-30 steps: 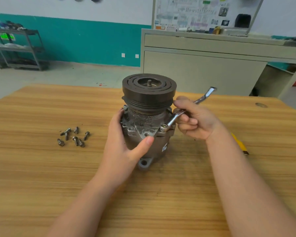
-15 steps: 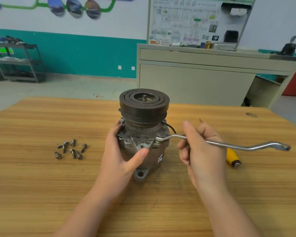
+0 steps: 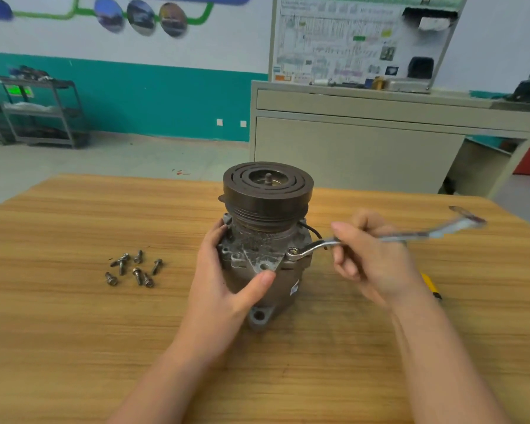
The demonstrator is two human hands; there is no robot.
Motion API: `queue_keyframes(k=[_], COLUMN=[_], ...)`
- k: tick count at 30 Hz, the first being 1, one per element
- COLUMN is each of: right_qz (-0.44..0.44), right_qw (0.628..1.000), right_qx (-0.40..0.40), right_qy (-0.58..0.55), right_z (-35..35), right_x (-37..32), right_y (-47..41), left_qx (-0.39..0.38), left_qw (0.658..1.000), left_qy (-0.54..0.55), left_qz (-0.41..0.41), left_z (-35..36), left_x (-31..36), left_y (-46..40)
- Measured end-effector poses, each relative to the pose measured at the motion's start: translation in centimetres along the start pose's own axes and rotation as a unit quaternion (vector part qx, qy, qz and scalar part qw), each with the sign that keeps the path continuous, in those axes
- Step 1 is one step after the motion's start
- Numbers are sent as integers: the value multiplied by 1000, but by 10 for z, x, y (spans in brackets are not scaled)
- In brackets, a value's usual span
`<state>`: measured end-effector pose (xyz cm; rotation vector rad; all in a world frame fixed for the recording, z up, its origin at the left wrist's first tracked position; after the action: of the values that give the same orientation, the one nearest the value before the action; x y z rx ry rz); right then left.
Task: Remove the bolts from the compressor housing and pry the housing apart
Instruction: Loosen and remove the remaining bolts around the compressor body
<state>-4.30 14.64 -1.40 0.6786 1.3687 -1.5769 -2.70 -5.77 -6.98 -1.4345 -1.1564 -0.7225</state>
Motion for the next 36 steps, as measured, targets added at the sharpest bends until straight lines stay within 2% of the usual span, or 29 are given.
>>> queue_keyframes(k=[3, 5, 7, 8, 11, 13, 18, 21, 24, 27, 29, 30, 31, 33, 36], right_qz=[138, 167, 156, 137, 56, 5, -63, -117, -185, -285, -347, -357, -346, -255, -112], right_qw=[978, 960, 958, 966, 978, 976, 982, 973, 935, 842, 798, 794, 808, 878, 971], right_qx=[-93, -136, -118, -70, 146, 202, 168, 135, 95, 59, 53, 55, 63, 94, 92], right_qy=[-125, -181, -209, -207, -141, -77, 53, 146, 287, 455, 491, 489, 472, 394, 192], right_z=[-5, -4, -4, -6, -14, -9, 20, 30, 46, 64, 72, 73, 71, 62, 31], right_x=[12, 17, 11, 7, -4, -7, -7, -10, -12, -12, -13, -11, -9, -5, -4], right_y=[-33, -42, -43, -42, -27, -11, 22, 33, 43, 50, 54, 57, 59, 61, 47], left_qx=[-2, -2, -1, 0, 3, 3, 0, -1, -1, -5, -10, -11, -12, -11, -7], left_qw=[1000, 1000, 1000, 1000, 1000, 1000, 1000, 1000, 1000, 1000, 1000, 1000, 1000, 1000, 1000], left_qy=[-2, -9, -17, -19, -25, -25, -10, 0, 5, 15, 9, 5, 3, 7, 13], left_qz=[5, 6, 2, -1, -6, -6, -7, -6, -2, -2, -6, -7, -8, -10, -8], left_z=[0, 0, -1, -1, -2, -3, -3, -4, -3, -4, -4, -4, -4, -4, -4], left_x=[-1, -2, -3, -4, -6, -6, -7, -7, -6, -4, -4, -4, -5, -5, -5], left_y=[0, 0, -1, -1, -3, -3, -3, -3, -4, -4, -3, -3, -2, -2, -1])
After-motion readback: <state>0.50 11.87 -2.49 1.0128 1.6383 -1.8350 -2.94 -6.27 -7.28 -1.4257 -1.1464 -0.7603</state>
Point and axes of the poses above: each hand's wrist, its own y-axis away from the middle knuckle, its own z-axis out of the palm, x = y × z, the point moved 1 cm from there along -y, towards the middle knuckle, and after that the axes turned 9 degrees about -z, right-handed, at the moved point
